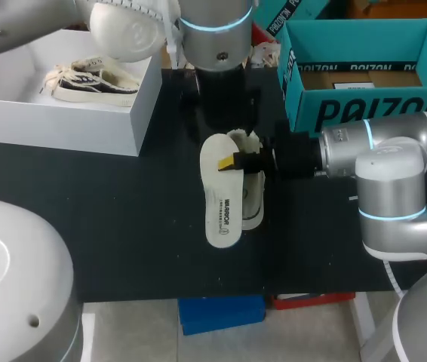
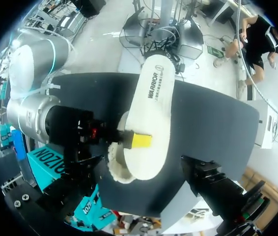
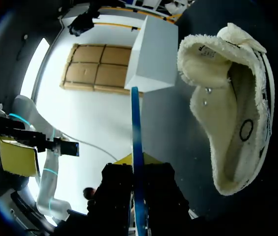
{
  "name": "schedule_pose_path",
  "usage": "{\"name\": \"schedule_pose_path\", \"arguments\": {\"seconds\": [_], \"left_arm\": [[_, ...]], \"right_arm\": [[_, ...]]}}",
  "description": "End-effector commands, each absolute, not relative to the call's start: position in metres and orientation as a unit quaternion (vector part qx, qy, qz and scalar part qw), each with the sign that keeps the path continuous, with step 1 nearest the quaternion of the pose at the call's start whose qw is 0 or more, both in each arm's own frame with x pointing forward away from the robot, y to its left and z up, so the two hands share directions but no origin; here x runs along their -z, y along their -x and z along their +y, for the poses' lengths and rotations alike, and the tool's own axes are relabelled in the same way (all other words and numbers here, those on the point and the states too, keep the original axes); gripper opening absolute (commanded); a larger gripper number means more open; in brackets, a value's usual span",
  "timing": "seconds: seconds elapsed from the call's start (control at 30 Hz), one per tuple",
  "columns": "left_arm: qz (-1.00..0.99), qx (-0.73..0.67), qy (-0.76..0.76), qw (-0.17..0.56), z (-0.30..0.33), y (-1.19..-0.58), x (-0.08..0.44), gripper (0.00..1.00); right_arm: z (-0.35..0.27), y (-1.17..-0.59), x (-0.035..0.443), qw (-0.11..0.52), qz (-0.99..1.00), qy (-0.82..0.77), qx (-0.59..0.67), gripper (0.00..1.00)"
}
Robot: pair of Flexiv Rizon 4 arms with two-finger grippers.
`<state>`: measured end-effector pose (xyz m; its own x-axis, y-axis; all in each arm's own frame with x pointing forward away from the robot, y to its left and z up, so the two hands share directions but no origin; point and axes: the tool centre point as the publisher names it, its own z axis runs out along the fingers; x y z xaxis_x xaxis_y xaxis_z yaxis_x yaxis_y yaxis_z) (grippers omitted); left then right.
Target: Take the shoe out of the shoebox, open the shoe tongue, remove and reinsert the insole, then place the shoe into the shoebox
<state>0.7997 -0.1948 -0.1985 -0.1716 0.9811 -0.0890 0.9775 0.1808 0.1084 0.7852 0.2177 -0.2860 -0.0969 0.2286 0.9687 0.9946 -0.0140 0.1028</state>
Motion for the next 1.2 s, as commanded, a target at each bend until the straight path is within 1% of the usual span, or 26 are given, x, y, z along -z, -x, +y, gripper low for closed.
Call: {"name": "schedule_pose_path", "arguments": {"seconds": [0.03,0.4,0.53,0.73,0.83,1.0,1.2], "left_arm": [[0.764,-0.023,-0.639,0.090,-0.182,-0.770,0.192,1.00],[0.751,-0.003,-0.654,0.091,-0.179,-0.707,0.196,1.00],[0.750,0.018,-0.655,0.092,-0.174,-0.694,0.201,1.00],[0.724,0.139,-0.668,0.104,-0.168,-0.684,0.206,1.00],[0.725,0.174,-0.655,0.123,-0.162,-0.686,0.209,1.00],[0.680,0.237,-0.661,0.212,-0.148,-0.682,0.210,1.00],[0.680,0.237,-0.661,0.212,-0.148,-0.682,0.210,1.00]], "right_arm": [[0.218,-0.785,0.286,0.407,-0.572,0.535,0.470,0.00],[0.218,-0.785,0.286,0.407,-0.572,0.535,0.470,0.00],[0.218,-0.785,0.286,0.407,-0.572,0.535,0.470,0.00],[0.218,-0.785,0.286,0.407,-0.572,0.535,0.470,0.00],[0.218,-0.785,0.286,0.407,-0.572,0.535,0.470,0.00],[0.218,-0.785,0.286,0.407,-0.572,0.535,0.470,0.00],[0.218,-0.785,0.286,0.407,-0.572,0.535,0.470,0.00]]}}
